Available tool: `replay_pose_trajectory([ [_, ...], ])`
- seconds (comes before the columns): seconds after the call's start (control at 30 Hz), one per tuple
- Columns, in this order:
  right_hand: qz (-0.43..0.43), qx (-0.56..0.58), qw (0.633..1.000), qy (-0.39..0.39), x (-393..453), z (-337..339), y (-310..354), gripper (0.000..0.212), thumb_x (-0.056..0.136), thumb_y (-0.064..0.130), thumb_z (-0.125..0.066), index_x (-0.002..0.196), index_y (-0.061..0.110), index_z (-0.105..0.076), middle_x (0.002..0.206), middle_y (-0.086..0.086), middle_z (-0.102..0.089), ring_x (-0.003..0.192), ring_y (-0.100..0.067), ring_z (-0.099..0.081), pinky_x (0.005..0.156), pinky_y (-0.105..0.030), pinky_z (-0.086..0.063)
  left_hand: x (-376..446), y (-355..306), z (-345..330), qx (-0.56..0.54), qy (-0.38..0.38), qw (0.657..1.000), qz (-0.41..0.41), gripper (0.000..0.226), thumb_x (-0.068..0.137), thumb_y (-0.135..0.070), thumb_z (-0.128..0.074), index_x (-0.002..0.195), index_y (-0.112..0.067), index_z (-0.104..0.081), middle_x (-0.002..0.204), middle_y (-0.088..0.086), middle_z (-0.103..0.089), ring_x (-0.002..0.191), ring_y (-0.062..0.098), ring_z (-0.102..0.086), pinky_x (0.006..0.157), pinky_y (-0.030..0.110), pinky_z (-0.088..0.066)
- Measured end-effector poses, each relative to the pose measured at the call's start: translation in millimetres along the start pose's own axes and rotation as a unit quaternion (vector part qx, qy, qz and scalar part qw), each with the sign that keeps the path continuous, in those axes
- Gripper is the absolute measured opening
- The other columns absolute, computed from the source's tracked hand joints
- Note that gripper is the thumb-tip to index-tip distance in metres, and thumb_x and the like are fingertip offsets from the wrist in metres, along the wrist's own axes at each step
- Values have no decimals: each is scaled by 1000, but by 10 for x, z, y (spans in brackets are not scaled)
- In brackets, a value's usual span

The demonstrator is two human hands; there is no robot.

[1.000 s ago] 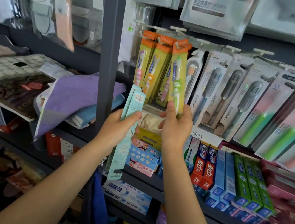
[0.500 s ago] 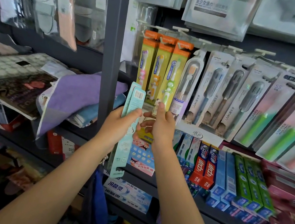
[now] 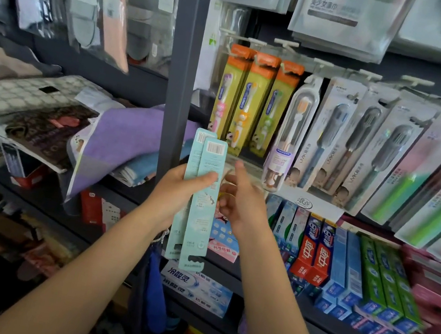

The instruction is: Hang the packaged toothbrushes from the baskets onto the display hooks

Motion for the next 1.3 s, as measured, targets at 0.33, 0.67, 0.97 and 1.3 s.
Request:
replay_pose_trajectory([
  [0.33, 128, -75, 989, 16, -243, 61, 252, 24, 98, 22, -66, 117, 8, -72, 97, -4, -75, 63, -1, -65, 52, -14, -48, -96, 54, 43, 53, -13, 998, -4, 11, 94, -30, -70, 102, -23, -74, 89, -7, -79, 77, 6, -74, 57, 16, -54],
  [0.67, 169, 11, 985, -22, -362, 479, 215, 16, 99, 20, -63, 115, 16, -63, 96, -2, -75, 77, -27, -76, 70, -35, -62, -110, 421, 238, 183, -147, 972, 0, 24, 101, -26, -58, 79, -18, -58, 68, 3, -61, 50, 13, -55, 50, 26, -46],
  [0.97, 148, -5, 984, 101, -384, 315, 30, 81, 92, 70, -38, 110, -4, -63, 122, -21, -69, 114, -33, -68, 109, -51, -47, -131, 484, -120, 11, -33, 992, 119, 45, 95, -50, -62, 102, -6, -71, 74, 6, -67, 46, 16, -52, 46, 26, -45],
  [1.3, 199, -145, 958, 146, -419, 88, -32, 47, 96, -3, -61, 136, 22, -60, 137, 4, -63, 128, -6, -57, 100, -28, -52, -121, 569, -11, -36, -43, 993, 101, 14, 92, -14, -72, 102, -7, -65, 74, 4, -61, 47, 13, -52, 43, 24, -44],
])
Point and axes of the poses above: each hand's wrist, its own x-axis towards the middle knuckle, its own z-axis out of the back of the hand, y = z × x, the point moved 8 cm from there along x, towards the middle knuckle
